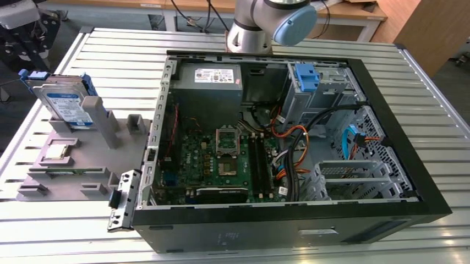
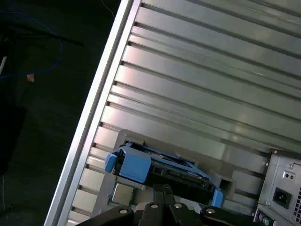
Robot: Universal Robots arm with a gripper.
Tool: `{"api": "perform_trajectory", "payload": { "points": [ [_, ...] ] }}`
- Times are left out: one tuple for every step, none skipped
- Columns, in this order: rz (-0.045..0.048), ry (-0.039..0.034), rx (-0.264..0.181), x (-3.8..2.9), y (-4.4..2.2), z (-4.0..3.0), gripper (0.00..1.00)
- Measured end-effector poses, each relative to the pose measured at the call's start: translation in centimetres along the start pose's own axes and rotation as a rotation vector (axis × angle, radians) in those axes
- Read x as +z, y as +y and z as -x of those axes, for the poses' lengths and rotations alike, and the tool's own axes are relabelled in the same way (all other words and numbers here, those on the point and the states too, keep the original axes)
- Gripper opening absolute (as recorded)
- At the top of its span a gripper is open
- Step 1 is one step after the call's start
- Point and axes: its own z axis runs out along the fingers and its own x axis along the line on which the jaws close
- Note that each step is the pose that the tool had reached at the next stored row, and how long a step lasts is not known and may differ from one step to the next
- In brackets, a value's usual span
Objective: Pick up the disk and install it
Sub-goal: 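Pick up the disk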
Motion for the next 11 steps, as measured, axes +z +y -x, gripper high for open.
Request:
{"api": "perform_trajectory", "payload": {
  "points": [
    [0.0004, 0.0006, -0.015, 0.0, 0.0, 0.0, 0.11],
    [0.0008, 0.0013, -0.031, 0.0, 0.0, 0.0, 0.11],
    [0.0012, 0.0019, -0.045, 0.0, 0.0, 0.0, 0.11],
    [0.0016, 0.0026, -0.059, 0.0, 0.0, 0.0, 0.11],
    [0.0018, 0.0031, -0.072, 0.0, 0.0, 0.0, 0.11],
    [0.0021, 0.0036, -0.083, 0.0, 0.0, 0.0, 0.11],
    [0.0024, 0.004, -0.092, 0.0, 0.0, 0.0, 0.11],
    [0.0024, 0.0042, -0.096, 0.0, 0.0, 0.0, 0.11],
    [0.0025, 0.0043, -0.097, 0.0, 0.0, 0.0, 0.11],
    [0.0025, 0.0043, -0.097, 0.0, 0.0, 0.0, 0.11],
    [0.0025, 0.0042, -0.097, 0.0, 0.0, 0.0, 0.11]
  ]
}}
